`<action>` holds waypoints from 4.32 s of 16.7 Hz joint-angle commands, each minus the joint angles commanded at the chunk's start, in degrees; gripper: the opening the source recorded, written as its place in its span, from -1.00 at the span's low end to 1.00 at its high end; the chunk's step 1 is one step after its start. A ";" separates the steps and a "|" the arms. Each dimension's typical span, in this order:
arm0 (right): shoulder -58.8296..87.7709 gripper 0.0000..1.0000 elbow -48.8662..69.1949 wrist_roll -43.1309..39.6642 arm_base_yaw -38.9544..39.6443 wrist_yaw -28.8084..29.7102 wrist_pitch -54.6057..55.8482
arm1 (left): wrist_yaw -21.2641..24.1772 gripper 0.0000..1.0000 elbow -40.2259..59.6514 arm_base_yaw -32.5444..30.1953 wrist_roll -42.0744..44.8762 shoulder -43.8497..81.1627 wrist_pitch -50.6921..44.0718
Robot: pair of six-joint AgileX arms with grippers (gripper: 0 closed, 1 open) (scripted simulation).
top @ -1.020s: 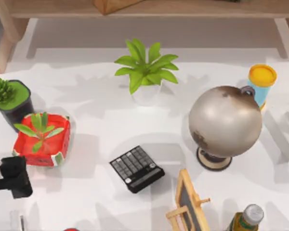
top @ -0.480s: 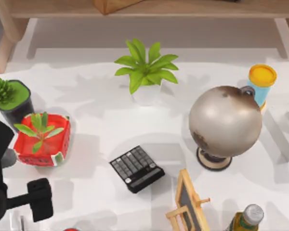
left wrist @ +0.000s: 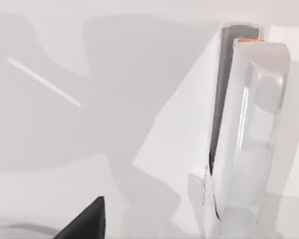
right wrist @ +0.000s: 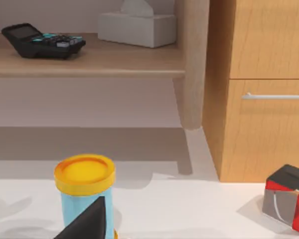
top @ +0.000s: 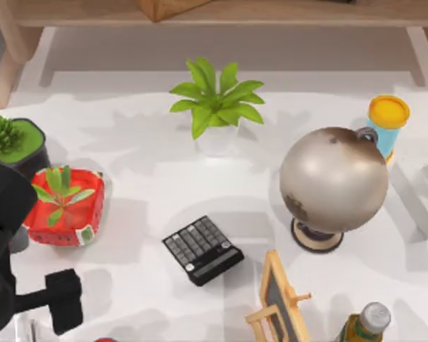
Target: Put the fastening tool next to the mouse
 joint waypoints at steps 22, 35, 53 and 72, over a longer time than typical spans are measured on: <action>0.00 1.00 0.00 0.00 0.00 0.00 0.00 | -0.04 -0.06 -8.39 -0.03 0.24 6.70 14.94; 0.00 1.00 0.00 0.00 0.00 0.00 0.00 | -0.04 -1.00 -8.39 -0.03 0.24 6.70 14.94; 0.00 1.00 0.00 0.00 0.00 0.00 0.00 | 0.04 -1.00 -3.60 -0.06 0.23 2.41 5.62; 0.00 1.00 0.00 0.00 0.00 0.00 0.00 | 0.45 -1.00 64.73 42.46 58.30 53.67 -8.30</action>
